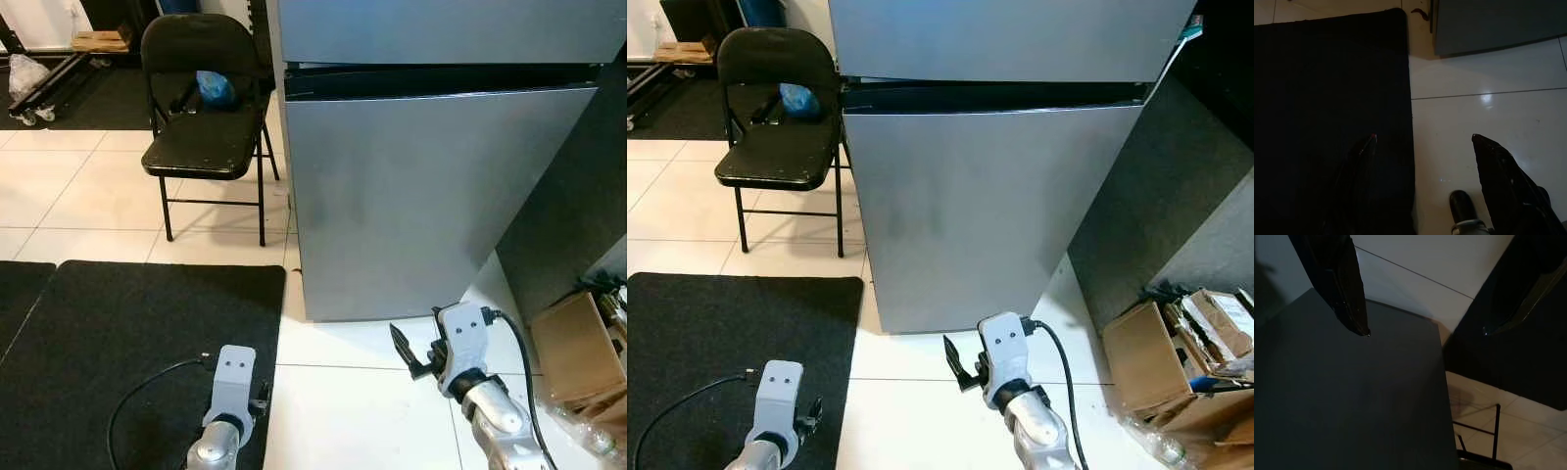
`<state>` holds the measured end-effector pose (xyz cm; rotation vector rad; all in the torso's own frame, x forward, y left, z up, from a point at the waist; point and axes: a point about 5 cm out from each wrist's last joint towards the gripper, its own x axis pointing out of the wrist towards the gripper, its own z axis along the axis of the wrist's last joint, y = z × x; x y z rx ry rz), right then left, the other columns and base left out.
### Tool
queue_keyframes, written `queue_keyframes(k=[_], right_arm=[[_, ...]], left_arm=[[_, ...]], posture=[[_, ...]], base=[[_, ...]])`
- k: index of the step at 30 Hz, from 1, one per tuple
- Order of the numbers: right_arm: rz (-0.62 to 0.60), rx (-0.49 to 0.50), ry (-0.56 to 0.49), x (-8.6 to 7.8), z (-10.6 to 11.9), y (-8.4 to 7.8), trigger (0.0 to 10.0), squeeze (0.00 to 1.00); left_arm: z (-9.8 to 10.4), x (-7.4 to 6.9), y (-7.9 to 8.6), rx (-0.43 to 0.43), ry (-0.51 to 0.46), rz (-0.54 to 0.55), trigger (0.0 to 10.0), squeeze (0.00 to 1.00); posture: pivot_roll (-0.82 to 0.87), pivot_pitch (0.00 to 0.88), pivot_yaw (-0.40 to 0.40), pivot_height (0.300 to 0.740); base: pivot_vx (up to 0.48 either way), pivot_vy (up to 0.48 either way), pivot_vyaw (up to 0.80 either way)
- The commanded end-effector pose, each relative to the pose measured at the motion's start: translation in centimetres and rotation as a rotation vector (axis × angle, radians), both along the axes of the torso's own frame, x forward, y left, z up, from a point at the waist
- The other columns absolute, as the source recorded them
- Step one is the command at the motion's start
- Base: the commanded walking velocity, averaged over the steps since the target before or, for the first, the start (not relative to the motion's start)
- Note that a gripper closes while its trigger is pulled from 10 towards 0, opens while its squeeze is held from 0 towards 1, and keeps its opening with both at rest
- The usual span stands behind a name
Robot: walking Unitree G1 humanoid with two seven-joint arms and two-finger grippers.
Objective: Restocking fridge
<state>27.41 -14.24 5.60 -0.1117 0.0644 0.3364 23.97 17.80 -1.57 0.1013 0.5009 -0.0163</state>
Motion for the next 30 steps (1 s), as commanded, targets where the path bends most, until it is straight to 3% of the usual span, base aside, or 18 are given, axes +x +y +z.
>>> queue_keyframes(k=[1,9,30], right_arm=[[-0.001,-0.006,0.016,-0.53,-0.59,0.17,10.0,0.00],[-0.005,-0.014,0.012,-0.33,-0.42,0.47,10.0,0.00],[-0.019,-0.027,0.027,-0.40,-0.84,0.07,10.0,0.00]], left_arm=[[-0.54,-0.77,-0.34,-0.001,0.025,-0.001,10.0,0.00],[-0.31,-0.76,-0.35,0.013,0.007,-0.002,10.0,0.00],[-0.24,-0.72,-0.20,0.024,0.008,0.005,10.0,0.00]], posture=[[-0.14,0.180,0.000,0.717],[-0.14,0.177,0.000,0.717],[-0.14,0.174,0.003,0.717]], base=[[0.000,0.000,0.00],[0.031,0.000,0.00],[0.357,0.000,0.00]])
